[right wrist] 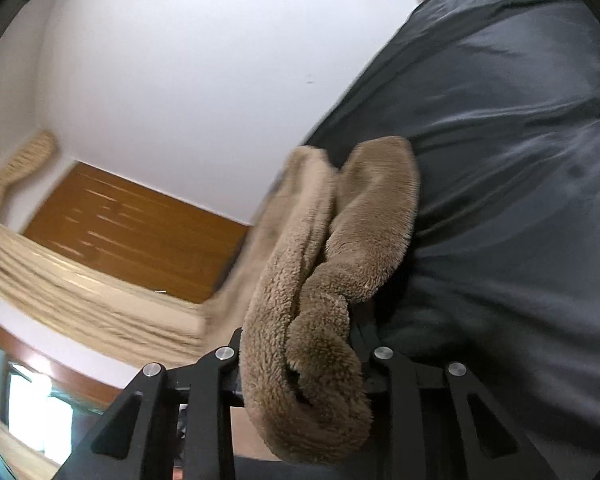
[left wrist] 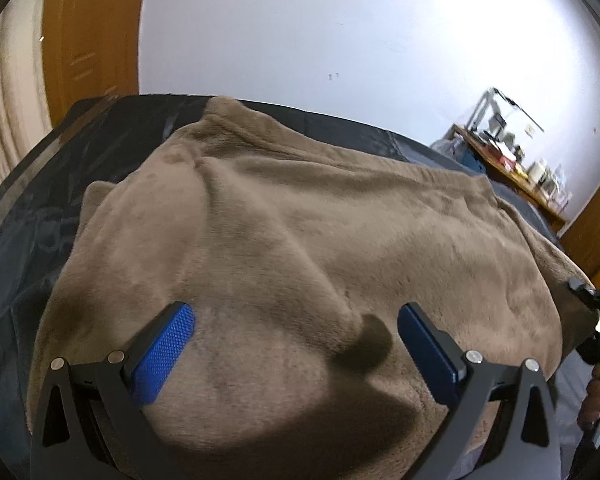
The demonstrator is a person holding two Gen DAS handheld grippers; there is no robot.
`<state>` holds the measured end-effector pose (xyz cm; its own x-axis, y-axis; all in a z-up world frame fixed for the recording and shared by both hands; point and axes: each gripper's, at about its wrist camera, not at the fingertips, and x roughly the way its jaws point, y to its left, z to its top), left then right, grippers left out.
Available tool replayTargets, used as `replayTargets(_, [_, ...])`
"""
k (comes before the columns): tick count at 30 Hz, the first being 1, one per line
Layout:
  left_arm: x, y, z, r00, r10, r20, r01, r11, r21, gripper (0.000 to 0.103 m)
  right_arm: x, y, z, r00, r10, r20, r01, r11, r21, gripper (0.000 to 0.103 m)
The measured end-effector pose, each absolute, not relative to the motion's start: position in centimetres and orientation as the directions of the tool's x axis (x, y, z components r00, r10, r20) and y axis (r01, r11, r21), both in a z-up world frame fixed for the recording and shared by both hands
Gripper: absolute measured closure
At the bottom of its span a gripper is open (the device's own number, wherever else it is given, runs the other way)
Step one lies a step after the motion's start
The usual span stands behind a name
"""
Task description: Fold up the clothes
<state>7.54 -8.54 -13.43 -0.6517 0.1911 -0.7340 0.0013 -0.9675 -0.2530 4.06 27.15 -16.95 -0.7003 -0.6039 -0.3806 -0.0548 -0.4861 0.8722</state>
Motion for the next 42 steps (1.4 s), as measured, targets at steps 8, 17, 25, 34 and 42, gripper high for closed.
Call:
replayTargets(8, [8.2, -11.9, -12.3, -0.654, 0.174, -0.736, 0.070, -0.955, -0.289, 0.001, 3.1, 25.2, -15.5, -0.707, -0.671, -0.224, 0.019, -0.335, 0.942, 0.071])
replayTargets(17, [9.6, -17.3, -12.1, -0.674, 0.163, -0.721, 0.139, -0.930, -0.341, 0.001, 1.5, 22.0, -14.2, -0.695, -0.699, -0.169, 0.066, -0.296, 0.953, 0.071])
replayTargets(25, [10.7, -20.2, -12.4, -0.688, 0.184, -0.703, 0.158, -0.906, -0.392, 0.001, -0.4, 15.4, -10.2, -0.618, -0.778, -0.114, 0.186, -0.285, 0.940, 0.071])
replayTargets(34, [12.9, -26.7, -12.2, -0.751, 0.134, -0.647, 0.276, -0.827, -0.491, 0.001, -2.9, 1.4, -7.9, -0.414, -0.901, -0.126, 0.301, -0.266, 0.916, 0.071])
replayTargets(42, [13.4, -29.0, -13.7, -0.744, 0.164, -0.648, 0.315, -0.770, -0.556, 0.001, -3.4, -12.2, -11.1, -0.283, -0.856, -0.433, 0.416, -0.516, 0.749, 0.071])
